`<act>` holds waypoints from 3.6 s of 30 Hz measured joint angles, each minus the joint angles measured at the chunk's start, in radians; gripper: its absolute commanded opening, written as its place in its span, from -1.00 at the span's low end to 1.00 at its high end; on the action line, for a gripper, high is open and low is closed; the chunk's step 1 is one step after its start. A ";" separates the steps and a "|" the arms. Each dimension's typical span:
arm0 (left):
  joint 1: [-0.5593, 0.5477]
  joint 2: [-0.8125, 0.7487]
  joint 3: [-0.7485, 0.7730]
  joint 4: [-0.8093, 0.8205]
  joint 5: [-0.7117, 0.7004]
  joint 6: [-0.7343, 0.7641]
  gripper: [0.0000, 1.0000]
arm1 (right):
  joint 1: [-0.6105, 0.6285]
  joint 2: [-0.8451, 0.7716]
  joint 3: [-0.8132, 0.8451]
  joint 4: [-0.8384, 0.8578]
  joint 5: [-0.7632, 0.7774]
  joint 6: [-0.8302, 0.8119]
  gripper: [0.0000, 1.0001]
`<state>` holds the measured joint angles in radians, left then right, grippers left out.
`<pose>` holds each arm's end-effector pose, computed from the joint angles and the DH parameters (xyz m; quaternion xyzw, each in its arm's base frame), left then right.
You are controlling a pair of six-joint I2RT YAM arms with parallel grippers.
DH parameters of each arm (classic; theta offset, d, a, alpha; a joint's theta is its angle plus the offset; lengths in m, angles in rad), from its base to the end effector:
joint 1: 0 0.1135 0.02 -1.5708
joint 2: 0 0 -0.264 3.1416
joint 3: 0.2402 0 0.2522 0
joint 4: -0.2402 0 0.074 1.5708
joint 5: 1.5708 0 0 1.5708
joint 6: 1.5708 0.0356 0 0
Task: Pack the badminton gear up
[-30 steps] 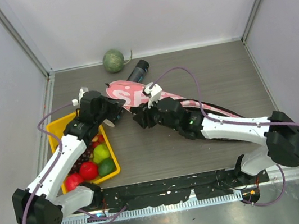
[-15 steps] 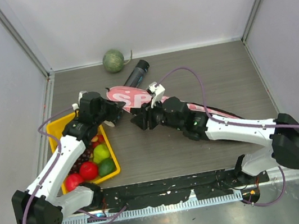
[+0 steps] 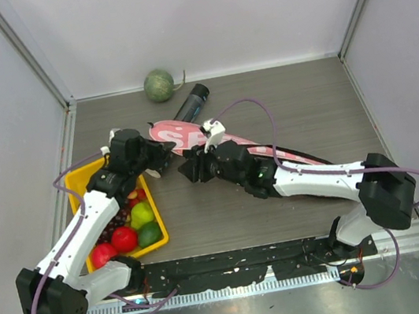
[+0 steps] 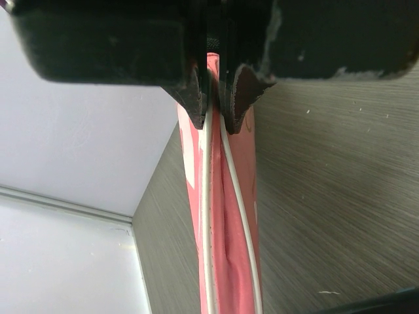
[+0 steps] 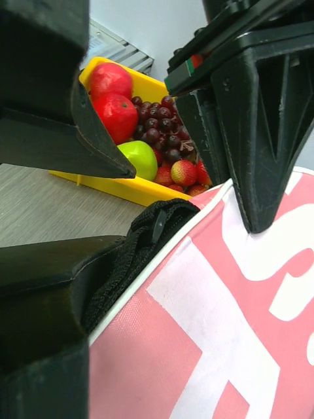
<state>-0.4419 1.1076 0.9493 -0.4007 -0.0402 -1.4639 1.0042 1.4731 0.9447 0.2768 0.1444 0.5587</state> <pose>0.2232 -0.1040 0.3122 -0.4362 0.7581 -0.3847 0.2950 0.1878 0.2857 0.2774 -0.1310 0.7785 0.3900 0.4740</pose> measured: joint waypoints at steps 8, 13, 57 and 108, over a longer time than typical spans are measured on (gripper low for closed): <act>0.006 -0.005 -0.016 0.028 0.002 -0.022 -1.00 | 0.006 0.020 -0.006 0.072 0.079 0.040 -0.13; 0.006 -0.022 -0.045 0.060 0.002 -0.029 -1.00 | 0.010 0.020 -0.013 0.097 0.110 0.050 -0.21; -0.003 -0.024 -0.052 0.101 -0.019 0.040 -1.00 | -0.013 -0.401 -0.358 -0.034 0.349 0.017 -0.89; 0.469 -0.057 -0.071 0.205 0.314 0.267 -1.00 | -1.213 -0.557 -0.177 -0.629 0.183 -0.037 -0.89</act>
<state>0.0273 1.0508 0.8780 -0.1959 0.2741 -1.1965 -0.2085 0.9165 0.7673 -0.3519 0.3279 0.5220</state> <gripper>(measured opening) 0.057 0.060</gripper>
